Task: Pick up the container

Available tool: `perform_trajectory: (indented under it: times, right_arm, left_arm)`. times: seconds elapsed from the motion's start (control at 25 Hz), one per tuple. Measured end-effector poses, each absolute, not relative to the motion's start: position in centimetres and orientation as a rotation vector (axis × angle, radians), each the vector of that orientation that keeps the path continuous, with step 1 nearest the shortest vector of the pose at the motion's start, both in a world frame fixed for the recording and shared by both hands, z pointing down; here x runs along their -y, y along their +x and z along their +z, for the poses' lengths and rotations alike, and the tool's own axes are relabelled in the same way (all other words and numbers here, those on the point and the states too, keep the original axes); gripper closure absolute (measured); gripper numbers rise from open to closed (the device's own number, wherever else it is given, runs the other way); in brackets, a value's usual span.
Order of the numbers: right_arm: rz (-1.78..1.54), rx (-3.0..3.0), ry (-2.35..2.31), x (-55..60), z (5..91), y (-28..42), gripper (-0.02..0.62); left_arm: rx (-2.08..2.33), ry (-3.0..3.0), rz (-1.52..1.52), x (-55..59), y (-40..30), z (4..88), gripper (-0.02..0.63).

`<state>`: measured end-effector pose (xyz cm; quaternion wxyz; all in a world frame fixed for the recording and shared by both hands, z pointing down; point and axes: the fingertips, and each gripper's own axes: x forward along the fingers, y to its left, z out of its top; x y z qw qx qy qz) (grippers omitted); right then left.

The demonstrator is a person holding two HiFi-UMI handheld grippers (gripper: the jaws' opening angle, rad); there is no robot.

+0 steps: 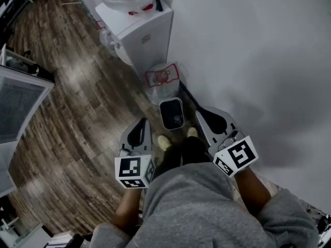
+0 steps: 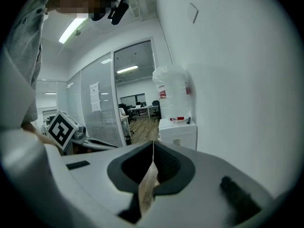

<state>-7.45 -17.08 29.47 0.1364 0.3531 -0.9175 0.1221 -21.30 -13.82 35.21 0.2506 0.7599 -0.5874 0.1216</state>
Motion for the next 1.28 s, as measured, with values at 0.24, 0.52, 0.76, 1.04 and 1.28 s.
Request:
perform_trajectory:
  times: [0.24,0.52,0.76,1.04,1.28]
  right_arm:
    - [0.432,2.64,1.028,18.5,31.2,-6.5,0.569]
    - [0.499,2.625,0.957,21.6,34.1,-6.2,0.569]
    - [0.557,2.542,0.855,24.3,39.8,-6.7,0.569]
    - [0.623,2.471,0.74,25.1,47.2,-8.1,0.569]
    - [0.701,2.424,0.71,25.2,52.7,-8.7,0.569]
  left_arm:
    - [1.544,2.05,0.388,15.5,-20.2,38.3,0.591]
    - [1.569,1.977,0.468,18.1,-20.4,42.5,0.591]
    - [1.573,1.881,0.507,20.2,-19.8,46.5,0.589]
    - [1.546,1.81,0.55,21.7,-19.2,54.1,0.589]
    - [1.486,1.71,0.545,22.1,-19.7,64.7,0.519]
